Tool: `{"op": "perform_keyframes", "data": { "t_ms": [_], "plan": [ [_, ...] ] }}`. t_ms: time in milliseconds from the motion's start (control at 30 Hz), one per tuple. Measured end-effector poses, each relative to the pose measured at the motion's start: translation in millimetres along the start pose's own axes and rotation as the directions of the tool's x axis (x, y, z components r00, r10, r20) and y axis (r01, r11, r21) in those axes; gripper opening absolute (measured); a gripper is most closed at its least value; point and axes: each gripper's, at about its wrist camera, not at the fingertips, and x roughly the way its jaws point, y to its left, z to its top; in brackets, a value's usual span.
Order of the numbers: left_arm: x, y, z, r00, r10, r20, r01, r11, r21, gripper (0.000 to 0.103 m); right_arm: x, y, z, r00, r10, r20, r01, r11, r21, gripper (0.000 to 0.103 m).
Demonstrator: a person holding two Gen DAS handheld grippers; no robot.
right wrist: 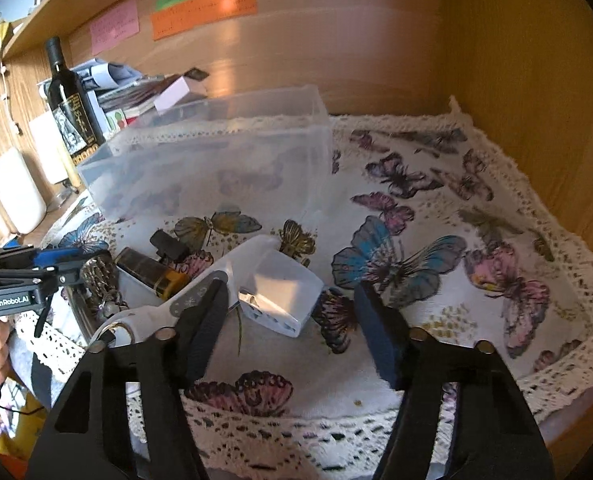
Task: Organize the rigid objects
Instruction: 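Grasp the black marker with the left gripper while the right gripper grasps the white plug adapter, then carry the marker and the adapter over the clear plastic box with both grippers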
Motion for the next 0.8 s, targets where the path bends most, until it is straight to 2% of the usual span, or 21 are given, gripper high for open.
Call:
{"op": "perform_keyframes", "data": {
  "t_ms": [33, 67, 100, 167, 200, 433, 600, 800],
  "plan": [
    [-0.5, -1.3, -0.6, 1.000, -0.007, 0.001, 0.007, 1.000, 0.007, 0.029, 3.2, -0.1, -0.2, 1.000, 0.009, -0.009, -0.009, 1.000, 0.000, 0.051],
    [-1.5, -2.0, -1.1, 1.000, -0.003, 0.007, 0.003, 1.000, 0.010, 0.029, 6.0, 0.5, -0.3, 1.000, 0.017, -0.016, -0.017, 1.000, 0.001, 0.045],
    [-1.3, -2.8, -0.8, 1.000, 0.001, 0.012, -0.001, 1.000, 0.013, 0.028, 7.7, 0.4, -0.3, 1.000, 0.020, -0.018, -0.020, 1.000, 0.002, 0.043],
    [-0.5, -6.1, -0.3, 1.000, 0.011, 0.026, -0.011, 1.000, 0.018, 0.027, 7.1, 0.7, -0.3, 1.000, 0.019, -0.008, -0.019, 1.000, 0.001, 0.043],
    [-2.7, -7.0, 0.5, 0.999, 0.020, 0.038, -0.020, 1.000, 0.021, 0.023, 6.2, 0.9, -0.3, 1.000, 0.014, -0.001, -0.014, 1.000, -0.001, 0.043],
    [-25.7, -6.9, 4.0, 0.992, 0.042, 0.122, -0.045, 0.999, 0.017, 0.023, -5.7, -2.0, 6.6, 0.998, -0.020, 0.052, 0.021, 1.000, -0.010, 0.043],
    [-47.2, -4.6, 14.2, 0.979, 0.057, 0.195, -0.059, 0.998, 0.005, 0.023, -20.6, 2.5, 18.7, 0.993, -0.023, 0.112, 0.026, 0.999, -0.026, 0.043],
    [-76.3, 3.7, 32.3, 0.953, 0.076, 0.293, -0.070, 0.997, -0.032, 0.023, -41.0, 14.9, 41.5, 0.979, -0.001, 0.205, 0.013, 0.998, -0.058, 0.043]
  ]
}}
